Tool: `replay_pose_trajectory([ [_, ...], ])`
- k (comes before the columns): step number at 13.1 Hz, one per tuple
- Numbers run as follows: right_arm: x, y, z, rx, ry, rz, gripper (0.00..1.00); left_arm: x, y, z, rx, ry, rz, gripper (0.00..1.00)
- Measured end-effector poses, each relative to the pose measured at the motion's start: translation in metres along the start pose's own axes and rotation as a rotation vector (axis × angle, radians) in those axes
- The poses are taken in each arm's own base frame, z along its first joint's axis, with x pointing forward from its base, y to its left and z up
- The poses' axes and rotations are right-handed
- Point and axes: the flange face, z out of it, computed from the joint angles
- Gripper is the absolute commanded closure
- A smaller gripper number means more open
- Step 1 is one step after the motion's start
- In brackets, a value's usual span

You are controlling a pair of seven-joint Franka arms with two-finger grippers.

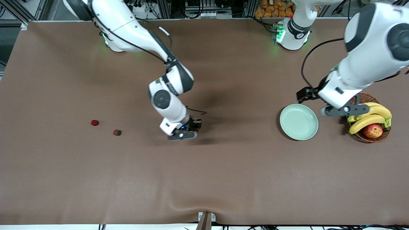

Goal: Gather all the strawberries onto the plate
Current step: 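Grasp a strawberry with the right gripper while the left gripper moves inward, then carry the strawberry with the right gripper toward the approaching left gripper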

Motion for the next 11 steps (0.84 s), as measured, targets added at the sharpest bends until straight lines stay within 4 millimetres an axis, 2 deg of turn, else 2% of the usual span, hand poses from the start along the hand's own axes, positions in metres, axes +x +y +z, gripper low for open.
replay_pose_trajectory([
  [2,-0.007,-0.026,0.010,0.063,-0.009,0.033,1.00,0.000,0.039,0.028,0.003,-0.018,-0.056,0.00],
  [4,-0.002,-0.040,0.010,0.106,0.022,0.047,1.00,0.004,0.067,0.053,-0.006,-0.014,-0.146,0.00],
  [6,0.004,-0.044,0.015,0.128,0.074,0.049,0.88,0.007,0.093,0.077,-0.017,-0.008,-0.242,0.00],
  [7,0.005,-0.044,0.021,0.134,0.096,0.048,0.70,0.007,0.104,0.089,-0.018,-0.013,-0.274,0.00],
  [9,0.004,-0.043,0.035,0.134,0.113,0.049,0.23,0.007,0.119,0.113,-0.009,-0.034,-0.295,0.00],
  [10,0.003,-0.042,0.039,0.132,0.113,0.049,0.10,0.007,0.123,0.122,-0.003,-0.045,-0.300,0.00],
  [11,0.004,-0.042,0.039,0.132,0.114,0.049,0.02,0.007,0.128,0.130,0.000,-0.050,-0.323,0.00],
])
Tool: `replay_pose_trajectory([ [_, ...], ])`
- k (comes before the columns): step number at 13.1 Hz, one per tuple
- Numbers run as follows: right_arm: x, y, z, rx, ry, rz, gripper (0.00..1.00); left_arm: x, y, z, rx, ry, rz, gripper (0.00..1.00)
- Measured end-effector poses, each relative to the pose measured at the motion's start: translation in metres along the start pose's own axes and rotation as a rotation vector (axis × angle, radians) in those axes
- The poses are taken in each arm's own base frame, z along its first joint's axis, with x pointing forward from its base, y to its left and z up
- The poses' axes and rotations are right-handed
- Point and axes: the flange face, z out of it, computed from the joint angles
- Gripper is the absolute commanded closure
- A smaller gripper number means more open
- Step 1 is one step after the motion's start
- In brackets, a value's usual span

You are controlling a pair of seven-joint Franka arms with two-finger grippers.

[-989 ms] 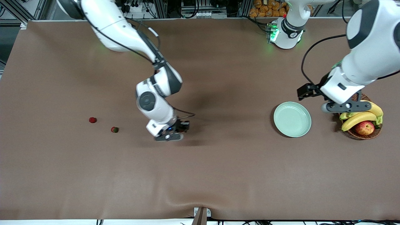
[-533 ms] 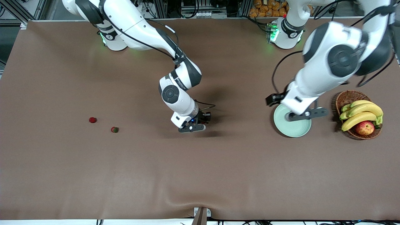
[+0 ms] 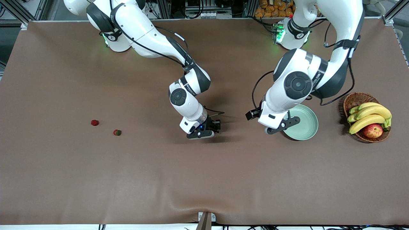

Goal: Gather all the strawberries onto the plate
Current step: 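Carry the strawberry with the right gripper toward the approaching left gripper, then pass the strawberry from the right gripper into the left gripper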

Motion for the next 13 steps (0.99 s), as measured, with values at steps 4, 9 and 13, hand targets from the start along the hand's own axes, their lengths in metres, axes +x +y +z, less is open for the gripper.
replay_pose_trajectory([
  [4,0.023,0.001,-0.021,0.012,0.041,0.010,0.00,-0.019,0.033,0.022,-0.040,0.023,-0.177,0.00],
  [9,0.095,0.110,-0.086,-0.045,0.048,0.177,0.00,-0.035,0.081,0.072,-0.142,0.066,-0.402,0.00],
  [13,0.111,0.243,-0.153,-0.108,0.045,0.302,0.00,-0.027,0.104,0.127,-0.241,0.073,-0.447,0.06],
])
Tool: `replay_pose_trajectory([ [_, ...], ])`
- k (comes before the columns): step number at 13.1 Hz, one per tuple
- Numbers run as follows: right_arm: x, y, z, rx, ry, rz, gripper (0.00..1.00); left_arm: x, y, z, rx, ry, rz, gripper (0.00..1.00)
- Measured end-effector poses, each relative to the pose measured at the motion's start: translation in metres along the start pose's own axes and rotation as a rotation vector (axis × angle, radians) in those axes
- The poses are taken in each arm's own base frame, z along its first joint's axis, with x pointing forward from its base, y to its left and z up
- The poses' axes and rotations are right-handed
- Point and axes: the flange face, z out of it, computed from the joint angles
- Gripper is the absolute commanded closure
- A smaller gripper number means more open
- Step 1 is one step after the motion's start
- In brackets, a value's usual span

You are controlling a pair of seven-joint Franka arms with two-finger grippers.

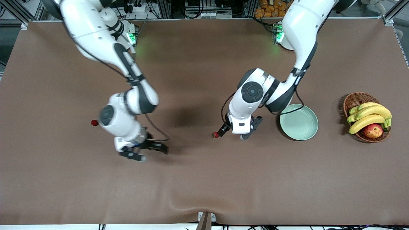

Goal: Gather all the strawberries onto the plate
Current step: 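Pass the strawberry from the right gripper into the left gripper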

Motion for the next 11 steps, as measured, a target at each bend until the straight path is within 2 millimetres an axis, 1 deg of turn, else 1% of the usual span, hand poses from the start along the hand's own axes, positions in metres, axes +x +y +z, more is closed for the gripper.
replay_pose_trajectory([
  [2,0.013,0.060,-0.022,-0.031,-0.058,-0.024,0.00,-0.006,0.004,0.031,-0.024,-0.010,-0.036,0.09],
  [3,0.021,0.091,-0.033,-0.039,-0.097,-0.030,0.00,-0.011,0.006,0.044,-0.033,-0.016,-0.049,0.10],
  [4,0.031,0.119,-0.045,-0.042,-0.119,-0.031,0.00,-0.017,0.007,0.057,-0.036,-0.020,-0.052,0.14],
  [5,0.041,0.145,-0.056,-0.051,-0.125,-0.034,0.00,-0.023,0.007,0.069,-0.037,-0.022,-0.052,0.15],
  [6,0.049,0.166,-0.064,-0.081,-0.125,-0.050,0.00,-0.025,0.006,0.078,-0.036,-0.018,-0.049,0.18],
  [7,0.053,0.182,-0.068,-0.121,-0.126,-0.071,0.00,-0.027,0.005,0.085,-0.033,-0.014,-0.044,0.21],
  [8,0.053,0.191,-0.068,-0.154,-0.129,-0.092,0.00,-0.027,0.004,0.089,-0.029,-0.005,-0.038,0.23],
  [9,0.051,0.193,-0.066,-0.170,-0.135,-0.105,0.00,-0.026,0.003,0.092,-0.024,0.007,-0.025,0.31],
  [11,0.046,0.194,-0.060,-0.178,-0.150,-0.114,0.00,-0.024,0.002,0.095,-0.019,0.017,-0.015,0.51],
])
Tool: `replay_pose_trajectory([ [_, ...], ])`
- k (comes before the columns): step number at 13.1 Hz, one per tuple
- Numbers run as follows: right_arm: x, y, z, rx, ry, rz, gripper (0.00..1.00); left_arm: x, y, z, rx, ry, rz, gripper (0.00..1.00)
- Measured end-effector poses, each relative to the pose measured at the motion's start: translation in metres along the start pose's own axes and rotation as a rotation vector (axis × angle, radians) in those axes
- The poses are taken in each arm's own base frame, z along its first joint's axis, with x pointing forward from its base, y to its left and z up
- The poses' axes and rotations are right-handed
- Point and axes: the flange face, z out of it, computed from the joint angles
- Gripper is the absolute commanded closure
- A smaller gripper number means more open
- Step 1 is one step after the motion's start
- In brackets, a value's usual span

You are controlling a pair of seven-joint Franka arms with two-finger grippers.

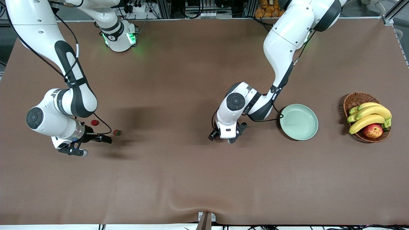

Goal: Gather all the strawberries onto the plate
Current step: 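Pass the strawberry from the right gripper into the left gripper, then move the strawberry over the plate while the right gripper grasps another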

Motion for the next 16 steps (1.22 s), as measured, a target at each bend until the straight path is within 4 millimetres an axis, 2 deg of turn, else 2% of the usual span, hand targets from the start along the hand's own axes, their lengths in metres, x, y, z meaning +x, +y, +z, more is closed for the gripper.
replay_pose_trajectory([
  [6,-0.012,0.010,0.043,-0.047,-0.071,-0.012,0.00,0.000,0.000,0.001,-0.001,0.001,0.002,0.98],
  [8,-0.014,0.011,0.057,-0.055,-0.089,0.013,0.02,0.004,0.008,-0.011,-0.026,0.007,-0.002,1.00],
  [10,-0.017,0.004,0.065,-0.060,-0.099,0.045,0.09,0.015,0.020,-0.046,-0.033,0.023,-0.007,1.00],
  [12,-0.021,-0.009,0.067,-0.064,-0.101,0.064,0.22,0.039,0.022,-0.102,0.028,0.046,0.038,1.00],
  [13,-0.022,-0.016,0.068,-0.066,-0.101,0.066,0.32,0.055,0.015,-0.129,0.091,0.051,0.094,1.00],
  [14,-0.023,-0.020,0.069,-0.072,-0.102,0.060,0.38,0.068,0.002,-0.147,0.163,0.046,0.159,1.00],
  [16,-0.023,-0.020,0.069,-0.103,-0.100,0.030,0.51,0.098,-0.028,-0.169,0.273,0.021,0.284,0.99],
])
